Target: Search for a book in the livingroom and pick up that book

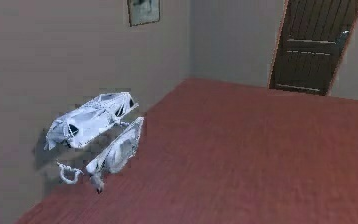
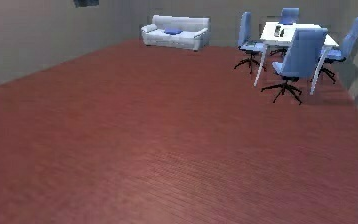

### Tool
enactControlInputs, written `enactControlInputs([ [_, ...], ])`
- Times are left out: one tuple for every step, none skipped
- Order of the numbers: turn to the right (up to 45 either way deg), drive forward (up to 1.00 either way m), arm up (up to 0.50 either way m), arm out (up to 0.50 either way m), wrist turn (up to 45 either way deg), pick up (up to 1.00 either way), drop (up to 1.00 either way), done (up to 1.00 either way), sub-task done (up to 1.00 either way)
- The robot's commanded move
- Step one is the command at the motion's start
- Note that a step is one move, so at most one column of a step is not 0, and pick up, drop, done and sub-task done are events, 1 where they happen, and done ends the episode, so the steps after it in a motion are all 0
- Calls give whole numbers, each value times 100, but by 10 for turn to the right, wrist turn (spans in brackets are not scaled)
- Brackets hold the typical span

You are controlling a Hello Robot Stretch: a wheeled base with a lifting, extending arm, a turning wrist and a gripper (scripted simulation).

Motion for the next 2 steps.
enactControlInputs([
  [-450,0,0,0,0,0,0,0,0],
  [-180,0,0,0,0,0,0,0,0],
])
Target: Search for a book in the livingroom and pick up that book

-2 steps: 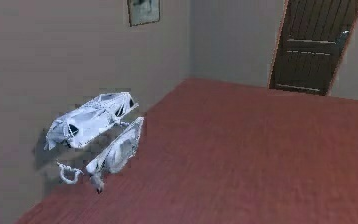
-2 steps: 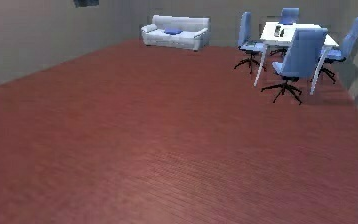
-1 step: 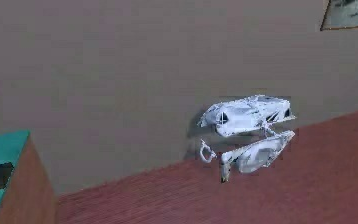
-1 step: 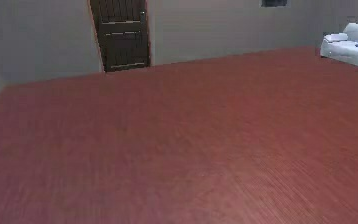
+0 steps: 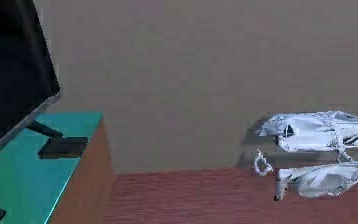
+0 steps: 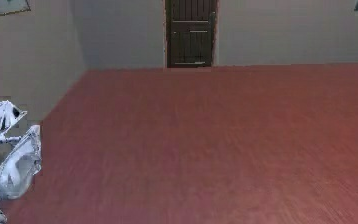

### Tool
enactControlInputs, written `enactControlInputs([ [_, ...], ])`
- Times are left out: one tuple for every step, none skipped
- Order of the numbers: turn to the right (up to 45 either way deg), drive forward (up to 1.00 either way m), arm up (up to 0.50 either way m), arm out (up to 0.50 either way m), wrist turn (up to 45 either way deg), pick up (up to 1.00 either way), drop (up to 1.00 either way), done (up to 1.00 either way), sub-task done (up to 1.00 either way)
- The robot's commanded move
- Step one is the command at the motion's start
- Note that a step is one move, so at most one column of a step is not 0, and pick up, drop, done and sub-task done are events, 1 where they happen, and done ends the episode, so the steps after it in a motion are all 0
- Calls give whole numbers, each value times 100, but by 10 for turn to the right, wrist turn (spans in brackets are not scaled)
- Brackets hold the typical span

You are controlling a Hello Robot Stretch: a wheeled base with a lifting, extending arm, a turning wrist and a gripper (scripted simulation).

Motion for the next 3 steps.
enactControlInputs([
  [0,85,0,0,0,0,0,0,0],
  [-450,0,0,0,0,0,0,0,0],
  [-450,0,0,0,0,0,0,0,0],
])
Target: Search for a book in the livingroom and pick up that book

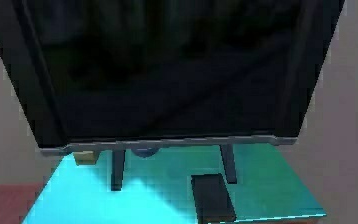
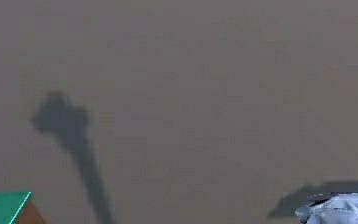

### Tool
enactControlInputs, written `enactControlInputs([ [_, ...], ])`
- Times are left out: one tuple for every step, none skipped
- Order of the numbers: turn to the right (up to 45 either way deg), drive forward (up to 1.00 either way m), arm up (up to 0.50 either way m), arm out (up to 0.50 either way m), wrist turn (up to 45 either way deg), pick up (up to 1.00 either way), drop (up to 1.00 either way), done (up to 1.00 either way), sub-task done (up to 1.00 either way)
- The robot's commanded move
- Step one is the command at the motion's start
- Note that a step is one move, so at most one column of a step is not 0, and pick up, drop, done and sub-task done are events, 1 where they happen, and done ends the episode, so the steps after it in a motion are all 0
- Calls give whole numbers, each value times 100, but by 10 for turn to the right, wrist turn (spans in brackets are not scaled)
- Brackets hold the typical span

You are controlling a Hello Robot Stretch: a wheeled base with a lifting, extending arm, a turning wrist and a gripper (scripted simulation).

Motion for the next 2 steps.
enactControlInputs([
  [-450,0,0,0,0,0,0,0,0],
  [-270,0,0,0,0,0,0,0,0],
])
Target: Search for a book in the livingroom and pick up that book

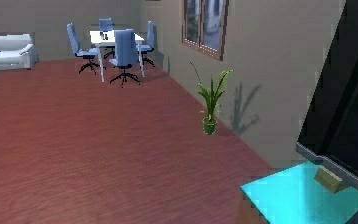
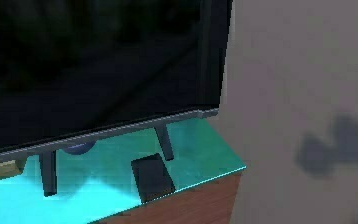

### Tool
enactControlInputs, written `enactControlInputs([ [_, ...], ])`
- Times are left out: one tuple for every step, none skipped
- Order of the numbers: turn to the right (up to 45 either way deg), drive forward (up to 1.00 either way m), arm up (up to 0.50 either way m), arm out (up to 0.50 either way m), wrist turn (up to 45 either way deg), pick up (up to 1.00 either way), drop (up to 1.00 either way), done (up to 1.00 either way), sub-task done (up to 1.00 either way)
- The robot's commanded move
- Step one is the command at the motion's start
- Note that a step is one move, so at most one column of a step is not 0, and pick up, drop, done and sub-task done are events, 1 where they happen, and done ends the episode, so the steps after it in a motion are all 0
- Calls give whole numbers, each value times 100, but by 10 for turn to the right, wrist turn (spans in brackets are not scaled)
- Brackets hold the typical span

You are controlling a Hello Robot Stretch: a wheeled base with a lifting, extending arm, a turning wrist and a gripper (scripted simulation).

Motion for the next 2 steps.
enactControlInputs([
  [0,0,50,0,0,0,0,0,0],
  [0,0,28,0,0,0,0,0,0],
])
